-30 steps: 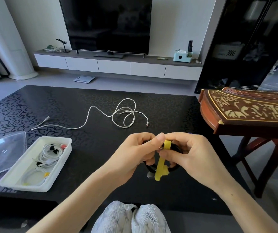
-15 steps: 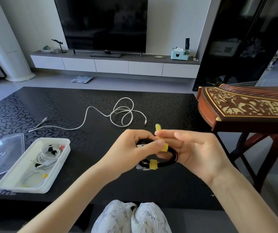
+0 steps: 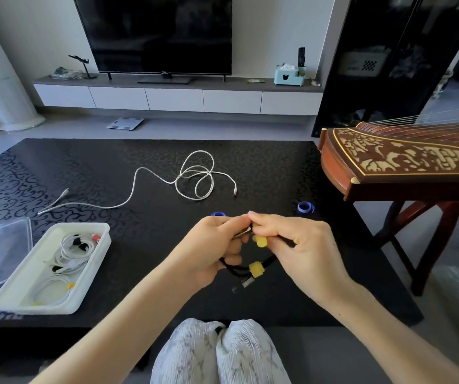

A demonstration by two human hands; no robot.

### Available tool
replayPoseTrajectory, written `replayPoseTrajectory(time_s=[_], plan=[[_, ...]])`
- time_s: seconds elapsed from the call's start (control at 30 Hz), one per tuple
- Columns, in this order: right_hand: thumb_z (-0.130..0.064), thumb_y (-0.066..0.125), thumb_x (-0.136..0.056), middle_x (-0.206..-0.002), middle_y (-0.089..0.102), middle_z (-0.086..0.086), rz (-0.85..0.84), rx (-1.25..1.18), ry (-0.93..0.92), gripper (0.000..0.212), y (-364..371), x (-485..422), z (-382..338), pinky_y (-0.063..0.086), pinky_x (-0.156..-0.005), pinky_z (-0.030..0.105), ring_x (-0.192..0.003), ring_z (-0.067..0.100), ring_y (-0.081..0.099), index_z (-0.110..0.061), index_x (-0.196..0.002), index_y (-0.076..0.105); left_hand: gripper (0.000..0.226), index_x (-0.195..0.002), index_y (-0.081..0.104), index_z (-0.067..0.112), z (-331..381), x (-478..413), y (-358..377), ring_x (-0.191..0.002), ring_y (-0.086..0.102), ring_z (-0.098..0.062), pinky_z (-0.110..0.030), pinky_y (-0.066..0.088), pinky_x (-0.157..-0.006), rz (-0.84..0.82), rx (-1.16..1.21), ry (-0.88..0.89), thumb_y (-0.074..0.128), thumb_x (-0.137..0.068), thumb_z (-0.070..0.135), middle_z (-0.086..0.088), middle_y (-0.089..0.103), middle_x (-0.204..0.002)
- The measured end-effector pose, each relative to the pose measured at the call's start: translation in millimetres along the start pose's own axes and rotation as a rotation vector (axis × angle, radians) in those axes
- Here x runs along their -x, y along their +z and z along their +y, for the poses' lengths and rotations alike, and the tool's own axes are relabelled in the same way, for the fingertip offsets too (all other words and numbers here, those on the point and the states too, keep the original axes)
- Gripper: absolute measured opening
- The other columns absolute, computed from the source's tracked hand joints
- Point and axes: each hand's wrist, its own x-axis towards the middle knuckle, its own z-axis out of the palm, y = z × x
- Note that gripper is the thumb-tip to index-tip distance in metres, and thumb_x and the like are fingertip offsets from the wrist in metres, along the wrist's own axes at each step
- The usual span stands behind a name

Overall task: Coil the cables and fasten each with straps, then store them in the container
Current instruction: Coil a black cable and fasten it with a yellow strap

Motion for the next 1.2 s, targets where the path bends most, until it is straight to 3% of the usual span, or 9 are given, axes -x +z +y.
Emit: replayPoseTrajectory(time_s=[0.2,0.33,0.4,0.5,0.7,0.83,0.93,1.03,1.2], plan=[[-0.019,0.056,-0.085,-0.120,0.065,0.013,-0.165,0.202,-0.175,0.030,0.6,5.8,10.1,0.047,-0.097,0.021,-0.112,0.016,0.061,0.003,-0.100,0.070,0.034,-0.064,0.048,0.008,-1.4,-3.2,-1.7,-0.039,0.020,-0.008,-0.019,0.026,-0.040,-0.021,0.133,-0.108,0.051,-0.095,0.020,0.005,0.024,-0.044],[-0.042,0.063,-0.081,-0.124,0.061,-0.001,-0.221,0.026,0.006,0.044,-7.7,3.5,0.4,0.046,-0.097,0.017,-0.116,0.002,0.057,-0.007,-0.107,0.070,0.027,-0.077,0.054,0.003,-3.6,-2.8,-3.7,-0.043,0.024,-0.009,-0.020,0.028,-0.041,0.003,0.012,-0.026,0.052,-0.095,0.022,0.005,0.031,-0.046],[-0.032,0.072,-0.077,-0.115,0.066,-0.006,-0.152,-0.032,0.081,0.031,-10.8,-4.0,-3.1,0.053,-0.089,0.022,-0.103,-0.001,0.064,-0.010,-0.099,0.073,0.024,-0.083,0.057,0.001,-2.8,-1.3,-3.0,-0.043,0.026,-0.008,-0.020,0.028,-0.041,0.004,-0.006,0.011,0.051,-0.096,0.021,0.002,0.039,-0.052],[-0.010,0.077,-0.076,-0.097,0.073,-0.004,-0.206,0.000,0.120,0.022,-11.9,-14.4,-3.7,0.056,-0.080,0.031,-0.090,0.006,0.069,-0.010,-0.097,0.069,0.030,-0.071,0.054,0.004,-1.0,2.3,-1.4,-0.041,0.025,-0.008,-0.021,0.027,-0.043,-0.007,-0.055,0.050,0.049,-0.097,0.021,0.003,0.040,-0.049],[-0.026,0.074,-0.079,-0.089,0.072,-0.007,-0.324,0.149,0.125,0.037,-12.5,-16.2,-0.9,0.054,-0.074,0.027,-0.084,0.005,0.068,-0.014,-0.112,0.064,0.033,-0.070,0.054,0.002,-1.1,7.5,-2.7,-0.044,0.023,-0.010,-0.021,0.026,-0.044,-0.030,-0.176,0.121,0.051,-0.096,0.023,-0.010,0.030,-0.063],[-0.025,0.065,-0.087,-0.078,0.068,-0.005,-0.374,0.207,0.092,0.017,-10.9,-14.2,-1.3,0.051,-0.063,0.027,-0.068,0.009,0.064,-0.015,-0.101,0.068,0.038,-0.064,0.050,0.005,-0.5,10.5,-3.5,-0.044,0.022,-0.010,-0.021,0.026,-0.045,-0.079,-0.189,0.122,0.050,-0.096,0.024,0.000,0.031,-0.051],[-0.016,0.060,-0.090,-0.061,0.055,-0.006,-0.316,0.284,0.047,0.012,-4.9,-8.1,-0.1,0.046,-0.049,0.031,-0.053,0.011,0.054,-0.008,-0.082,0.063,0.040,-0.060,0.049,0.009,0.8,12.0,-3.2,-0.042,0.023,-0.009,-0.021,0.025,-0.045,-0.109,-0.186,0.086,0.049,-0.097,0.024,0.011,0.035,-0.041],[-0.009,0.063,-0.087,-0.063,0.059,-0.005,-0.194,0.245,0.045,0.002,3.1,-2.3,0.4,0.051,-0.051,0.034,-0.055,0.012,0.059,-0.009,-0.085,0.062,0.040,-0.060,0.049,0.009,3.1,10.9,-5.8,-0.043,0.022,-0.010,-0.020,0.027,-0.045,-0.133,-0.194,0.041,0.050,-0.096,0.027,0.008,0.030,-0.043],[-0.004,0.074,-0.075,-0.066,0.065,-0.008,-0.019,0.222,0.029,0.041,14.8,4.1,-2.8,0.049,-0.056,0.024,-0.061,0.008,0.062,-0.020,-0.105,0.052,0.040,-0.060,0.051,0.010,-1.0,10.9,-11.2,-0.043,0.023,-0.009,-0.021,0.025,-0.047,-0.138,-0.184,-0.024,0.051,-0.096,0.026,0.008,0.030,-0.042]])
